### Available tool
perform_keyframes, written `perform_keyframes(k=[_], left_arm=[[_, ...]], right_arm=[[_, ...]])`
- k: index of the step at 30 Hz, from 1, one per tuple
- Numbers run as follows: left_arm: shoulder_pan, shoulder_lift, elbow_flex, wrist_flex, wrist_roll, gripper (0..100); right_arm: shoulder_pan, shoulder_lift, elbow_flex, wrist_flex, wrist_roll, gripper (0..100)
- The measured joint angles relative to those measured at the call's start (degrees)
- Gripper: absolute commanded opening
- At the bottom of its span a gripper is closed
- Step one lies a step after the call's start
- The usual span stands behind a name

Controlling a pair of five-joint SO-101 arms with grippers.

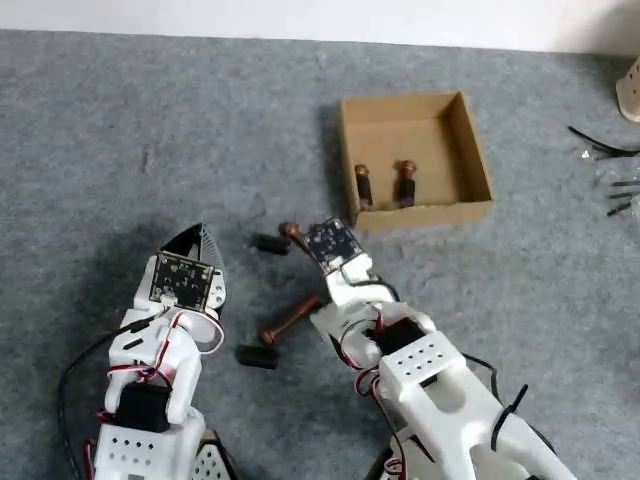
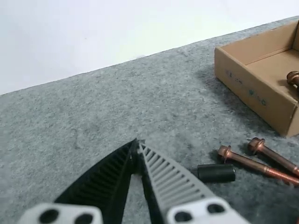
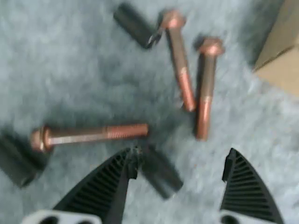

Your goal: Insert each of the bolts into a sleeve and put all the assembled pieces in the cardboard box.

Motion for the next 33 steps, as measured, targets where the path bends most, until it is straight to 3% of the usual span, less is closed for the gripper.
perform_keyframes(k=[6,12,19,26,33], left_arm=[[0.0,0.0,0.0,0.0,0.0,1],[0.0,0.0,0.0,0.0,0.0,1],[0.0,0.0,0.0,0.0,0.0,1],[0.0,0.0,0.0,0.0,0.0,1],[0.0,0.0,0.0,0.0,0.0,1]], right_arm=[[-0.8,0.5,0.0,4.6,0.4,25.9],[-1.1,0.6,0.0,3.3,5.2,25.9],[-1.1,0.6,0.0,2.1,5.7,25.9],[-6.4,0.7,2.7,2.1,5.7,25.9],[-6.9,0.7,2.8,2.1,9.8,25.9]])
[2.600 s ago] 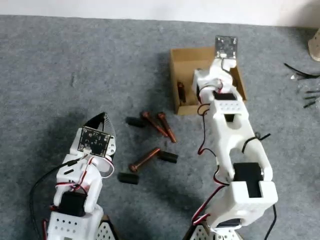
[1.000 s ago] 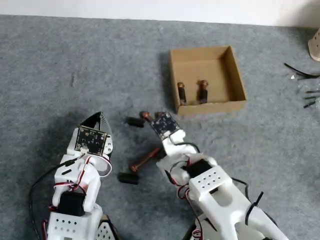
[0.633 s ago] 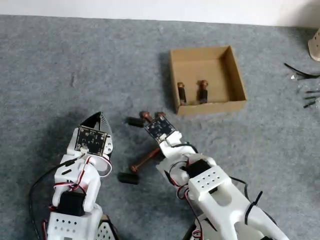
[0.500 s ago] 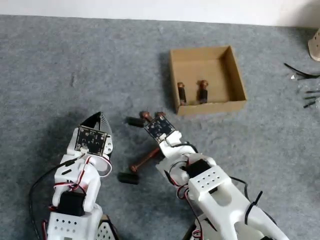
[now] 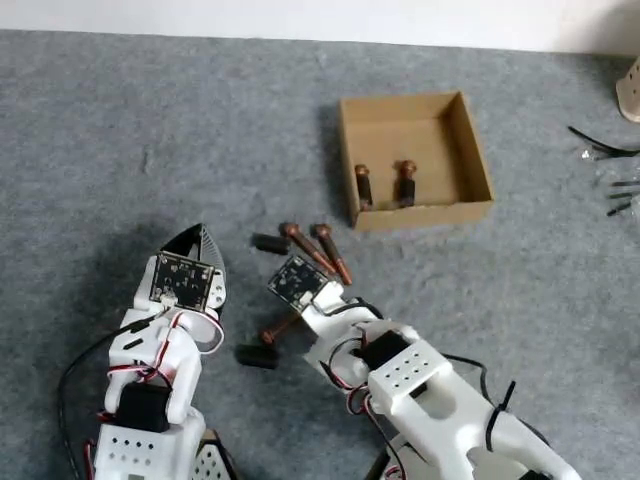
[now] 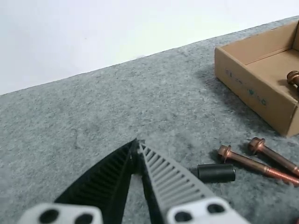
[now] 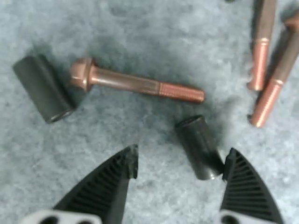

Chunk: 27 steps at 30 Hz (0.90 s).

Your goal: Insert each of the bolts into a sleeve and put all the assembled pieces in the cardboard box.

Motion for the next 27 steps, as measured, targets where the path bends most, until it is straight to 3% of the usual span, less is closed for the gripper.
perform_keyframes(k=[21,27], left_arm=[[0.0,0.0,0.0,0.0,0.0,1],[0.0,0.0,0.0,0.0,0.0,1]], right_arm=[[2.8,0.4,1.5,-3.5,0.4,25.9],[2.8,8.7,0.4,-4.0,0.4,25.9]])
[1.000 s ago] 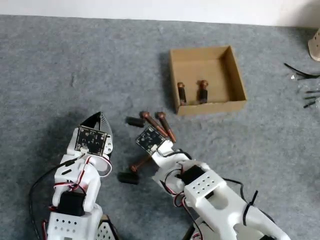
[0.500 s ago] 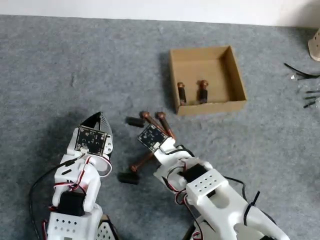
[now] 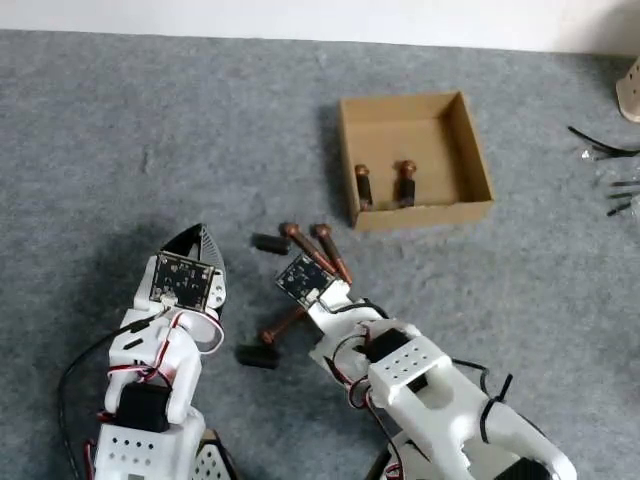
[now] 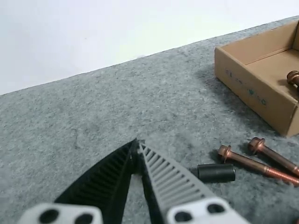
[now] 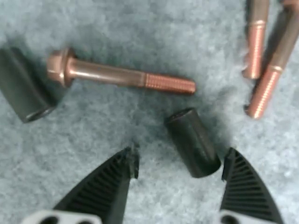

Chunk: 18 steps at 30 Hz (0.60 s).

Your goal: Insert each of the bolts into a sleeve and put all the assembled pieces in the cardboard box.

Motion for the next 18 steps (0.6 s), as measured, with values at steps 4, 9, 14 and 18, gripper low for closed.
perform_keyframes(k=[4,9,14,18], left_arm=[[0.0,0.0,0.0,0.0,0.0,1],[0.0,0.0,0.0,0.0,0.0,1],[0.0,0.0,0.0,0.0,0.0,1],[0.0,0.0,0.0,0.0,0.0,1]], right_arm=[[0.0,5.5,-5.5,2.9,0.1,25.9],[0.0,7.4,-7.7,3.5,0.2,25.9],[0.0,7.7,-7.9,3.5,0.2,21.3],[0.0,7.7,-7.9,3.5,0.2,3.5]])
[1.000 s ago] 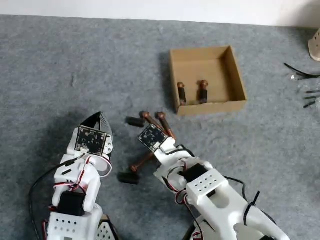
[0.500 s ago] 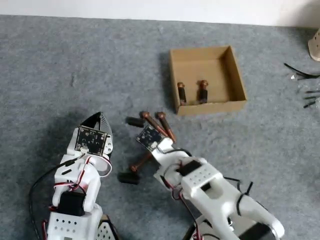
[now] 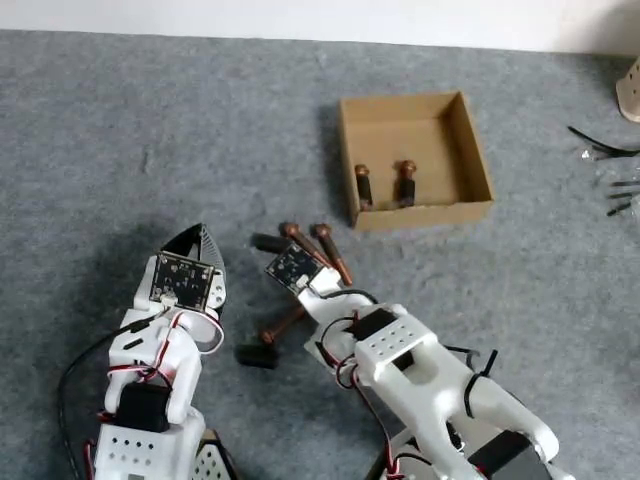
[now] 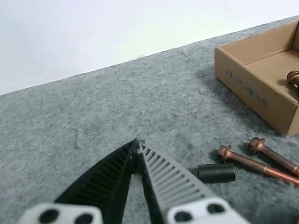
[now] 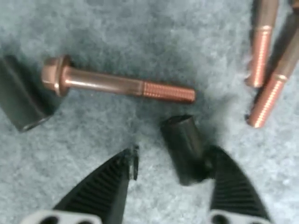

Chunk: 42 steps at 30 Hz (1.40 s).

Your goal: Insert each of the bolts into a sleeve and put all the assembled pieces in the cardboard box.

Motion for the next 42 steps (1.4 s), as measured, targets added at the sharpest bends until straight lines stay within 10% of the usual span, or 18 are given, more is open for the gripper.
perform_keyframes(k=[13,26,42], left_arm=[[0.0,0.0,0.0,0.0,0.0,1],[5.4,1.1,-2.0,5.4,-3.5,1],[21.0,47.6,-18.3,5.4,-14.1,20]], right_arm=[[0.8,-4.1,0.3,0.3,0.0,0.5],[6.2,-41.7,14.0,6.8,0.0,0.5],[10.5,-57.1,17.8,13.0,0.0,0.5]])
